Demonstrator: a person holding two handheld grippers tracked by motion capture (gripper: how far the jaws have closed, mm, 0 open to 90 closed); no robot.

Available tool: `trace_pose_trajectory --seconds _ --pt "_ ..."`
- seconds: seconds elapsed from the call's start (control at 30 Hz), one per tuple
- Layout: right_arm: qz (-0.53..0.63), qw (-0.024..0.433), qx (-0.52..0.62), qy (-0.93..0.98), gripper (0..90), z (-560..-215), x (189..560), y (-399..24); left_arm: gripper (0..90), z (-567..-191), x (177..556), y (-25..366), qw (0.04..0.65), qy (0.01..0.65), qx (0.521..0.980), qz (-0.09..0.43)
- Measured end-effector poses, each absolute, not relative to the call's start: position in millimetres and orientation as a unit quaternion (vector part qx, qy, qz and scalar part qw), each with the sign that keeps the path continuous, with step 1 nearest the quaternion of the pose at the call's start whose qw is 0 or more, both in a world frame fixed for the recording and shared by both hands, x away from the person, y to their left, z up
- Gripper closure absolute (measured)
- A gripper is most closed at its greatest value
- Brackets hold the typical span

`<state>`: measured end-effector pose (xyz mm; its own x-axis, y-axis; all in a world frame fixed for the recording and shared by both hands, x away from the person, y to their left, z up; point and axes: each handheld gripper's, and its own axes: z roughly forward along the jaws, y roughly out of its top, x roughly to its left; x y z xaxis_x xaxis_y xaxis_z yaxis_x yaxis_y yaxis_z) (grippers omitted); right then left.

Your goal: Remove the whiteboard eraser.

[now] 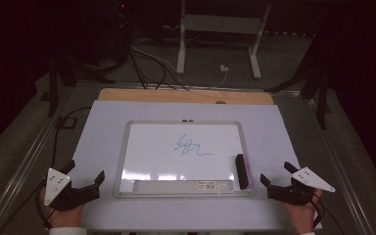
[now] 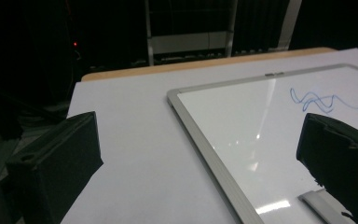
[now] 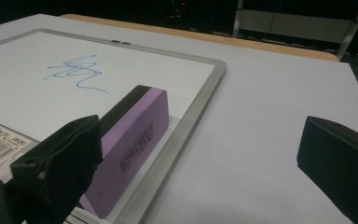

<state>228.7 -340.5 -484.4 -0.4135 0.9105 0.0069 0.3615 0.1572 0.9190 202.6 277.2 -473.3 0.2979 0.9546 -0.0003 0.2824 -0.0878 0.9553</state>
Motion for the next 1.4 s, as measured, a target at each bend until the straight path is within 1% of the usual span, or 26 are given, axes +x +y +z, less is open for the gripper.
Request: trace_pose_trajectory --seconds 0.17,0.4,0.6,0.73,0.87,0.93,1.07,1.13,1.4 --pt "0.469 0.302 0.460 0.691 0.1 -481 225 -344 0.4 -470 202 281 0.472 0.485 0.646 0.353" --pt "0.469 0.310 0.459 0.688 0.1 -478 223 -347 0.4 -475 205 285 0.468 0.495 0.642 0.352" --pt "0.466 0.323 0.457 0.685 0.0 -463 221 -348 0.4 -478 206 286 0.466 0.504 0.637 0.351" --pt "0.465 0.324 0.456 0.686 0.0 -455 222 -346 0.4 -479 207 286 0.464 0.506 0.638 0.348" --pt "0.463 0.320 0.454 0.691 0.0 -446 225 -341 0.4 -480 207 286 0.466 0.508 0.635 0.350" --pt "0.466 0.308 0.451 0.697 0.1 -442 230 -338 0.4 -482 208 286 0.464 0.512 0.634 0.348" --pt "0.464 0.300 0.448 0.702 0.0 -438 237 -335 0.4 -483 209 286 0.461 0.514 0.635 0.348" --pt "0.457 0.287 0.456 0.707 0.0 -435 246 -333 0.4 -483 208 286 0.461 0.514 0.632 0.351" --pt "0.444 0.274 0.456 0.721 0.0 -428 259 -323 0.4 -483 208 287 0.463 0.515 0.630 0.352"
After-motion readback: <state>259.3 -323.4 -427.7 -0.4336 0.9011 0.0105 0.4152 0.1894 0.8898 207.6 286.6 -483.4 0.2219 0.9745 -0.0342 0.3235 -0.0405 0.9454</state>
